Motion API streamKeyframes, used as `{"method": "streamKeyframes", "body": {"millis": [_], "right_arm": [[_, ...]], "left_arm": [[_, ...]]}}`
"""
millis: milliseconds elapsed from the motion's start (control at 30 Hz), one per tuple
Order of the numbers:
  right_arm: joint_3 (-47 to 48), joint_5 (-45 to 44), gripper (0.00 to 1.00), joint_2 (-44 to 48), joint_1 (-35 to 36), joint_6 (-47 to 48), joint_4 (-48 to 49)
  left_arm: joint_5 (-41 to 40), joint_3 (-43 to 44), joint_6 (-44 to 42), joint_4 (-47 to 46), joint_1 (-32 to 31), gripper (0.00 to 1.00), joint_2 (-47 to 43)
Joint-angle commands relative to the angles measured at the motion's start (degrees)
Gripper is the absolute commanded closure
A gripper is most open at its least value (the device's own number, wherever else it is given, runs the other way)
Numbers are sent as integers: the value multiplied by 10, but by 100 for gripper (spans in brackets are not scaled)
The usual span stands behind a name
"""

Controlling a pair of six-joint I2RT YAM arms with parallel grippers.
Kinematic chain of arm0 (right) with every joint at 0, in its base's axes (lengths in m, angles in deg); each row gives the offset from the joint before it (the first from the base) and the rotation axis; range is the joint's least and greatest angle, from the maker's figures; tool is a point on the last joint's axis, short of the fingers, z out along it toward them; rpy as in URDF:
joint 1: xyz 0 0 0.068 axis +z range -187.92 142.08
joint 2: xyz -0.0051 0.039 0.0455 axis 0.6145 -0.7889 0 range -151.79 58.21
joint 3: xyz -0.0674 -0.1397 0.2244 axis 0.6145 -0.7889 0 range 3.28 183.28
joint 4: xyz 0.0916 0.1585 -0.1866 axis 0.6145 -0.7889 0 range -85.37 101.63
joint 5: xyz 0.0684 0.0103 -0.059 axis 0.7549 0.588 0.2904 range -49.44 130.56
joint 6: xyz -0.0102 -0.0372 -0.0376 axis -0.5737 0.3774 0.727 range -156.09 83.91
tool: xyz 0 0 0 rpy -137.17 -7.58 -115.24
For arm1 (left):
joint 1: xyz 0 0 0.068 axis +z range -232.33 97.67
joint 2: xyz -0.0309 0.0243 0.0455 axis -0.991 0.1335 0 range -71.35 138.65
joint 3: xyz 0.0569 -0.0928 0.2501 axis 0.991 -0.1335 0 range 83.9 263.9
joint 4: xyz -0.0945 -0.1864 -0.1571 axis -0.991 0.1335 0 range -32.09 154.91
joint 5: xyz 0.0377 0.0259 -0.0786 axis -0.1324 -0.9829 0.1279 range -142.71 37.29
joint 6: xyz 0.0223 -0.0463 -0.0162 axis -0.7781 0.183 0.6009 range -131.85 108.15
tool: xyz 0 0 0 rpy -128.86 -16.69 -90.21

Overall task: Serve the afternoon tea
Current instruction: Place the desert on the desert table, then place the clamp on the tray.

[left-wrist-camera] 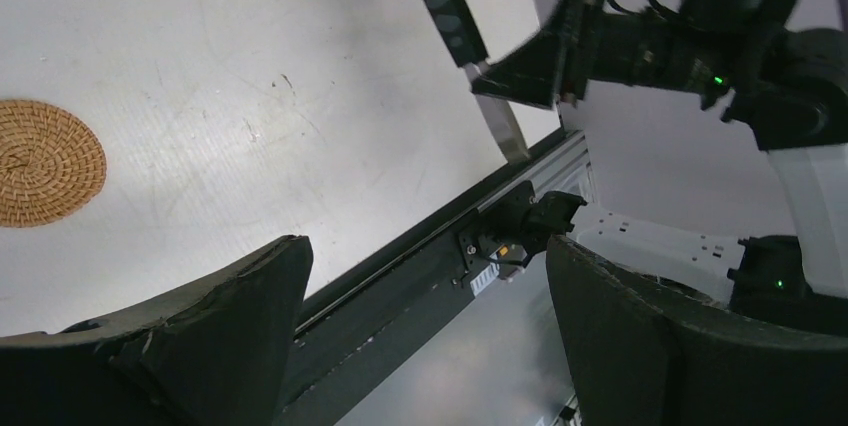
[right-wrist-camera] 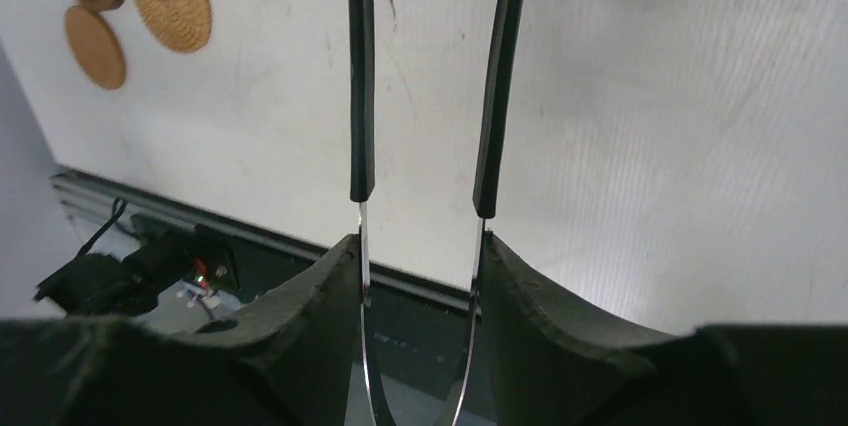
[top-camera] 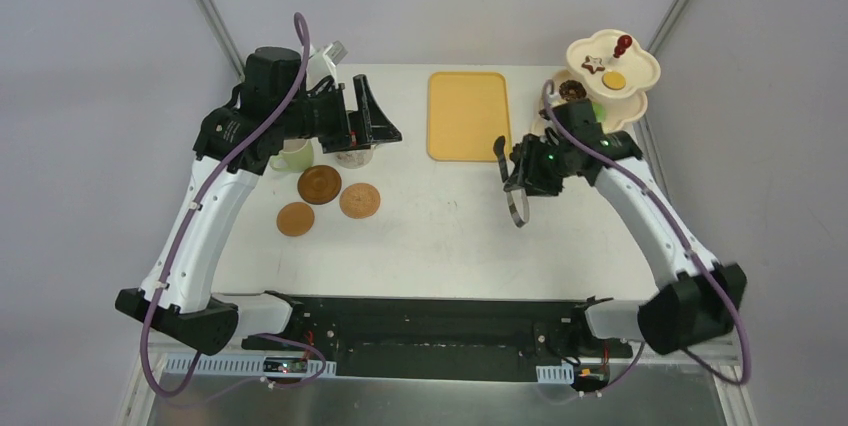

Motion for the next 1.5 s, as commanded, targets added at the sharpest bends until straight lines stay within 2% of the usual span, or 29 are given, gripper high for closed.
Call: {"method": "streamKeyframes", "body": {"millis": [0,133,267,400,567,833,900,1033,1167,1233,1333,1433,1467], "right_arm": [[83,-103,54,-140,51,13,125],[213,-158,52,-304,65,70,148],[386,-201,52,-474,64,104,90],[504,-194,50,-596,54,153,55],[530,-159,46,-641,45,171,53],[536,-164,32,-641,46,151,43],[557,-166,2,-635,48,139,17],[567,-192,0,-588,58,96,-28],[516,-183,0,-475,86,5,-67],[451,-150,0,-395,107,-40,-66],[281,-128,0,-243,108,-90,-19],[168,-95,0,-101,90,-106,19],[141,-84,0,-79,85,-105,27]], "left_arm": [[-5,5,2,3,-4,9,-30],[-35,7,-18,37,-3,9,-47],[-69,5,-41,79,-2,9,-57],[-97,4,-48,101,-2,9,-63],[-117,0,-49,118,-2,9,-65],[-130,-28,-23,123,-2,9,-70],[-135,-39,-15,123,-2,9,-71],[-142,-80,-2,123,-2,8,-75],[-163,-163,0,101,-2,10,-88],[-161,-221,-8,71,-4,12,-86],[-164,-272,-25,40,-13,17,-45],[-224,-275,-47,28,-29,18,-5],[-248,-276,-55,19,-32,18,4]]}}
